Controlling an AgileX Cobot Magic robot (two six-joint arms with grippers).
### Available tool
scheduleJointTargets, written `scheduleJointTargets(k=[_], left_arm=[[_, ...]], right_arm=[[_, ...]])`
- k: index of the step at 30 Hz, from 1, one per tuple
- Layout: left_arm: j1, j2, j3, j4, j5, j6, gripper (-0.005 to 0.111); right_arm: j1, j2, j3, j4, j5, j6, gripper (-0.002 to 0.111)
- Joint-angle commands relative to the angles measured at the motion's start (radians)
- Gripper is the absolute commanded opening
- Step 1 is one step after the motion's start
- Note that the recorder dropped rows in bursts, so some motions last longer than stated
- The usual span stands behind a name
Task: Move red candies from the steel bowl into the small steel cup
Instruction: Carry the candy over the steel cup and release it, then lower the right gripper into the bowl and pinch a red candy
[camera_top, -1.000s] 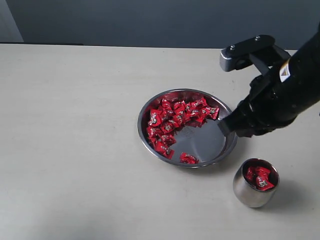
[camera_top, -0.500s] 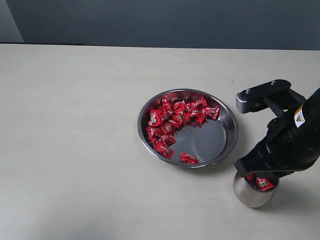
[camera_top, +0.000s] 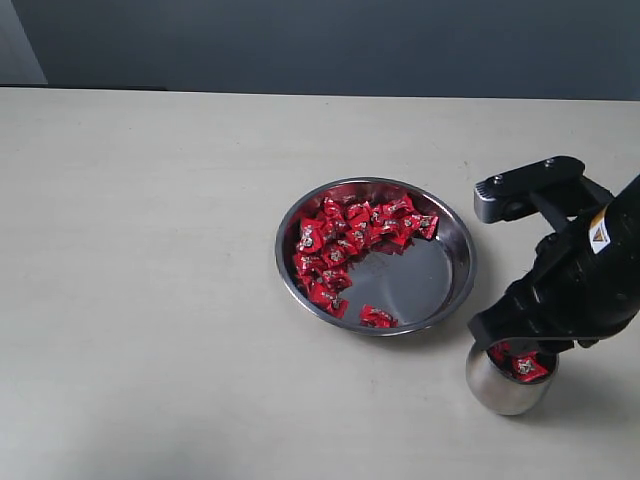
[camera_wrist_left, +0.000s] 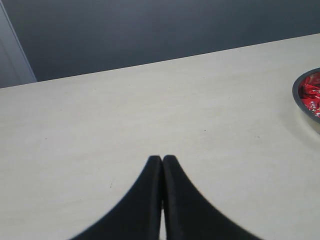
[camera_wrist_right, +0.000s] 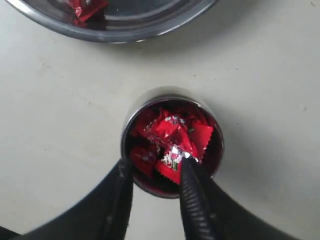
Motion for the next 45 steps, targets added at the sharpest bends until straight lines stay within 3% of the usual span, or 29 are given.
scheduleJointTargets(k=[1,8,19,35,45], left_arm=[[-0.008,-0.004,0.001,0.002,-0.007,-0.006,0.0],[-0.008,-0.004,0.001,0.002,-0.007,-0.006,0.0],[-0.008,-0.004,0.001,0.002,-0.007,-0.006,0.0],[-0.008,-0.004,0.001,0.002,-0.007,-0.006,0.0],[-0.008,-0.004,0.001,0.002,-0.007,-0.006,0.0]], right_arm=[[-0.005,-0.007,-0.005,-0.017,-0.065,0.009,0.032],[-0.005,0.034,-0.075,-0.017,-0.155,0.009,0.032],[-0.005,0.413,-0.343,0.013,-0.205,-0.111,0.033],[-0.005,0.64,-0.432,0.063,-0.278,-0.205,0.033],[-0.005,0.697,-0.545,-0.049,-0.27,-0.153,0.033]])
